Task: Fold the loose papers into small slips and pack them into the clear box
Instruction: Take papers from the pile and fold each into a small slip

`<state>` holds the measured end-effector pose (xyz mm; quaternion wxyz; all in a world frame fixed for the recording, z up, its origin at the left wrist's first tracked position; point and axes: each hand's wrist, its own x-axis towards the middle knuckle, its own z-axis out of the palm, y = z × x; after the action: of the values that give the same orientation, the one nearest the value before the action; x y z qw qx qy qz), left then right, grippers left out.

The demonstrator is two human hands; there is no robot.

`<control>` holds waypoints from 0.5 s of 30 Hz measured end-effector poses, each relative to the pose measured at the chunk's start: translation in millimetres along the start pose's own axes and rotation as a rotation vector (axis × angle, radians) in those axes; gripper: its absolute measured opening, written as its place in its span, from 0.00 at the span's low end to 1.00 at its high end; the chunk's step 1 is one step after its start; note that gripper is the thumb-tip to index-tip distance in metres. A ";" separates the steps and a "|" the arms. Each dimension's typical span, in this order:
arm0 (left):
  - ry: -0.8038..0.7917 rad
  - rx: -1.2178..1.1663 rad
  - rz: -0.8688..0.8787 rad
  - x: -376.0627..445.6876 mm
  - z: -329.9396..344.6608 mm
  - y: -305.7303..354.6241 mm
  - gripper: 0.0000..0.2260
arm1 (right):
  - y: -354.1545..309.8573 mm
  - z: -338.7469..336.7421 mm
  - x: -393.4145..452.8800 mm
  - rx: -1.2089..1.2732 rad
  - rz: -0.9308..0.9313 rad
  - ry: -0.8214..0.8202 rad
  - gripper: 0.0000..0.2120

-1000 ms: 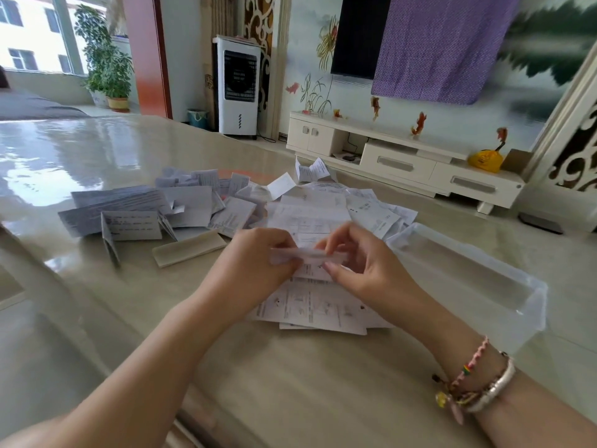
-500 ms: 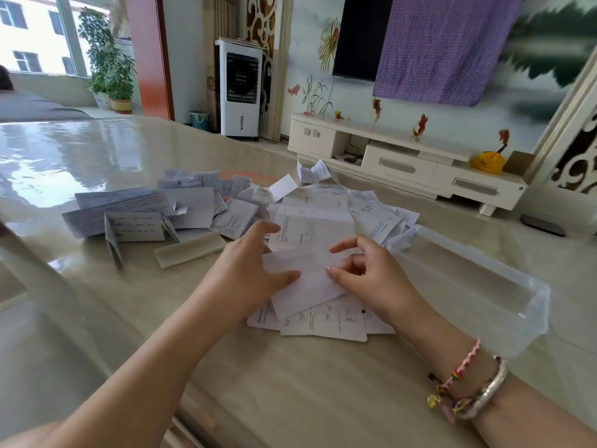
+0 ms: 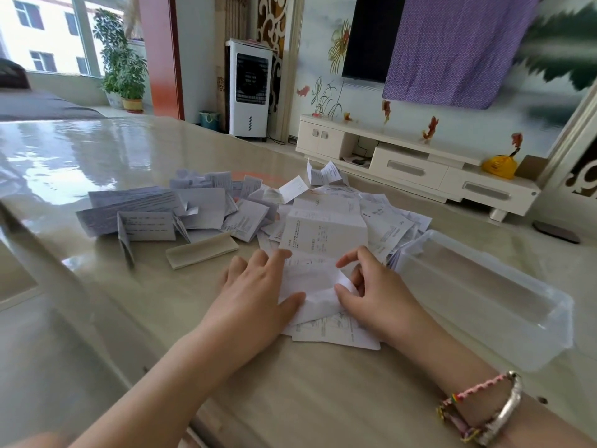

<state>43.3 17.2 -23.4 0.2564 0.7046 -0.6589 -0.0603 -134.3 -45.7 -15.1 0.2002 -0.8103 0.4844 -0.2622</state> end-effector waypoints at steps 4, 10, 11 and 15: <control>0.006 0.067 0.026 -1.2 2.6 0.4 0.23 | 0.0 1.2 1.0 -0.031 -0.020 -0.005 0.11; 0.023 0.174 0.017 -5.8 3.0 -0.7 0.23 | -1.1 3.6 1.4 -0.126 -0.053 0.001 0.11; 0.033 0.183 0.015 -7.0 3.1 -0.6 0.23 | -2.0 3.9 1.6 -0.149 -0.059 0.000 0.11; 0.073 0.220 0.063 -9.0 4.3 1.7 0.21 | -3.2 4.5 -2.7 -0.306 -0.105 0.045 0.16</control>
<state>38.9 24.7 -28.6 0.2030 0.7092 -0.6736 0.0461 -130.4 -41.6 -17.5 0.0495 -0.8493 0.4802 -0.2136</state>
